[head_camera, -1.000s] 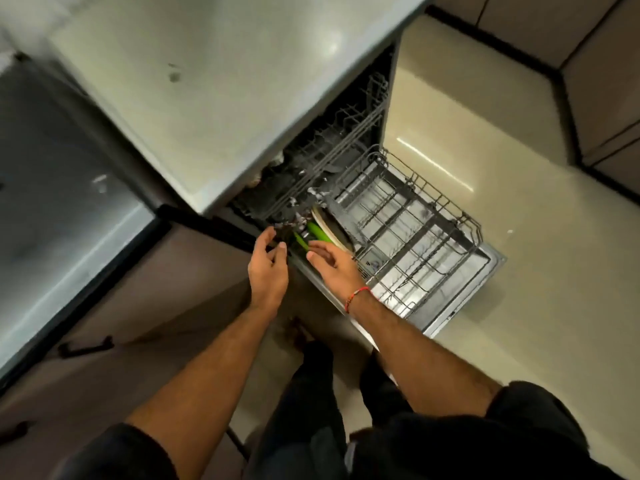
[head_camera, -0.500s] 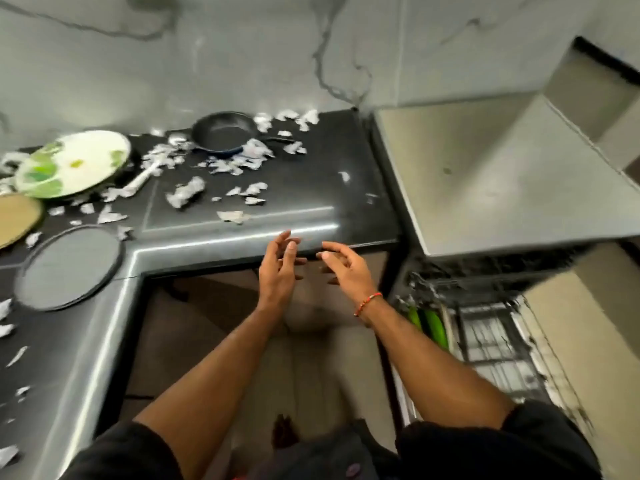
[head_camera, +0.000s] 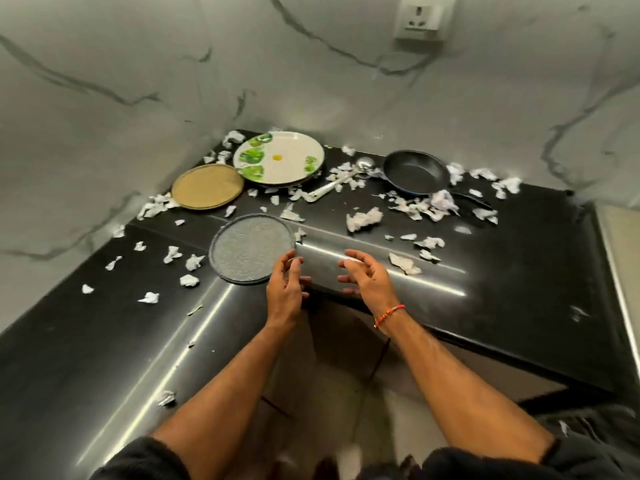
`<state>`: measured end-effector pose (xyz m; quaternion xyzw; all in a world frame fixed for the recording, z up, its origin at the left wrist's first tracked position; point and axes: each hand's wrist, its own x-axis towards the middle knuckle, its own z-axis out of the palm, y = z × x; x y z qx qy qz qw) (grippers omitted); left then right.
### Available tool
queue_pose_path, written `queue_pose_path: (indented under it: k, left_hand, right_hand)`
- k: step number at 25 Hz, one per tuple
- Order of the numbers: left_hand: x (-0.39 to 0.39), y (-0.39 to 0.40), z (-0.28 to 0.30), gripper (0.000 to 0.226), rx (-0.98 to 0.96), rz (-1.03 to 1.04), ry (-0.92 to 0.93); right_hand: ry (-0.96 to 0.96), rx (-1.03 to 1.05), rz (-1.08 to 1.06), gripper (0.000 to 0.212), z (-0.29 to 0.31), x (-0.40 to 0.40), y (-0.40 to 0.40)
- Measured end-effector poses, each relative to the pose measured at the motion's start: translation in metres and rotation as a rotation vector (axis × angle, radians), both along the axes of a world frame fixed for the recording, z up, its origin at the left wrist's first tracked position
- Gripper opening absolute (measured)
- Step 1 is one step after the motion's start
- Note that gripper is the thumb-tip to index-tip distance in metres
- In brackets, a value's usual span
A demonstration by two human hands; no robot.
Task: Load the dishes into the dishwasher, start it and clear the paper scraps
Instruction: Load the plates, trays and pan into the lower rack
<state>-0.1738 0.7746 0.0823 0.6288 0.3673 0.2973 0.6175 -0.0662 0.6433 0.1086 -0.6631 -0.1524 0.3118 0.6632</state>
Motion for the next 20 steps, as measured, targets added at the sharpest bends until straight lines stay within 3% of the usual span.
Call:
queue_pose_path:
  k: [6, 9, 12, 15, 18, 20]
  left_hand:
    - [-0.024, 0.077, -0.033, 0.025, 0.082, 0.364, 0.167]
    - [-0.028, 0.125, -0.039, 0.040, 0.097, 0.474, 0.486]
    - [-0.030, 0.161, -0.042, 0.062, 0.018, 0.407, 0.756]
    - [-0.024, 0.167, -0.045, 0.050, -0.054, 0.510, 0.721]
    - [-0.031, 0.166, -0.046, 0.042, -0.138, 0.525, 0.563]
    - [-0.040, 0.168, -0.048, 0.049, -0.252, 0.474, 0.471]
  right_hand:
    - [-0.023, -0.152, 0.155, 0.023, -0.035, 0.023, 0.092]
    - [-0.015, -0.299, 0.253, 0.029, -0.048, 0.035, 0.140]
    - [0.025, -0.361, 0.306, 0.041, -0.056, 0.036, 0.170]
    - [0.088, -0.411, 0.271, 0.031, -0.060, 0.039, 0.192]
    - [0.251, -0.348, 0.165, 0.019, -0.054, 0.035, 0.198]
    - [0.336, -0.268, 0.079, 0.015, -0.047, 0.027, 0.193]
